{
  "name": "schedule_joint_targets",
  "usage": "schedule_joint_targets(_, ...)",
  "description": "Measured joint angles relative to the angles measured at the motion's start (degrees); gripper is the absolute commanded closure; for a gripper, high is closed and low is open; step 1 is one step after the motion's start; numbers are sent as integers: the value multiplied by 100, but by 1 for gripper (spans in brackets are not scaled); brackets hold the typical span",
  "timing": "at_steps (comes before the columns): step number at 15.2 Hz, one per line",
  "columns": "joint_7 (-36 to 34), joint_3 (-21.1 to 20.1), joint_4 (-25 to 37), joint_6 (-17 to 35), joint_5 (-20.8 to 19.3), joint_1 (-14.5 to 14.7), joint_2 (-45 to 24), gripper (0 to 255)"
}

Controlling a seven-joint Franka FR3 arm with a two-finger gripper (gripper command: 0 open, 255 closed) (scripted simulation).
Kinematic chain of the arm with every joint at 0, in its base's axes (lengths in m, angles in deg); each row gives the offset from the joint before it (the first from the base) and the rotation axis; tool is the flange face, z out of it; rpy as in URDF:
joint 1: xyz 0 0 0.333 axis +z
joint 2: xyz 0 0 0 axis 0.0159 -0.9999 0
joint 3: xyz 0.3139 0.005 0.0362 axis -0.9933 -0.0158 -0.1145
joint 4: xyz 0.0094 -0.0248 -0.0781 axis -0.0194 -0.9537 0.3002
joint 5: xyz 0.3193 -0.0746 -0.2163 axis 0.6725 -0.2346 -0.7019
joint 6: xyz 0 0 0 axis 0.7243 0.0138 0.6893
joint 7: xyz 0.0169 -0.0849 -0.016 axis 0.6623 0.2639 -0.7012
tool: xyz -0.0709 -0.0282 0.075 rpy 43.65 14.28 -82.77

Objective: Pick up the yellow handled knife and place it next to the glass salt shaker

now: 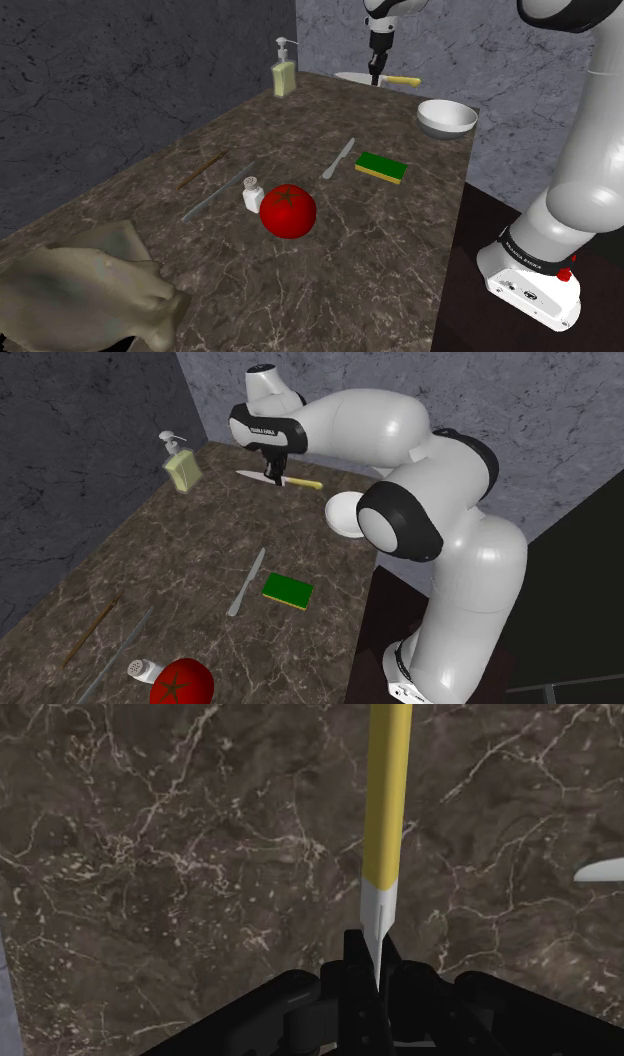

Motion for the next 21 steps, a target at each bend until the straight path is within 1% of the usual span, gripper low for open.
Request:
schedule_joint_targets(8,-9,13,507,-558,-18,-14,52,255)
schedule_joint_targets(13,-458,-109,-461,-315,-188,327,791,255)
schedule_joint_targets(19,-1172,-382,-1605,-42,-362,743,1679,255)
schedule_joint_targets(21,-1390,-483,-1852,-3,-388,853,1886,255)
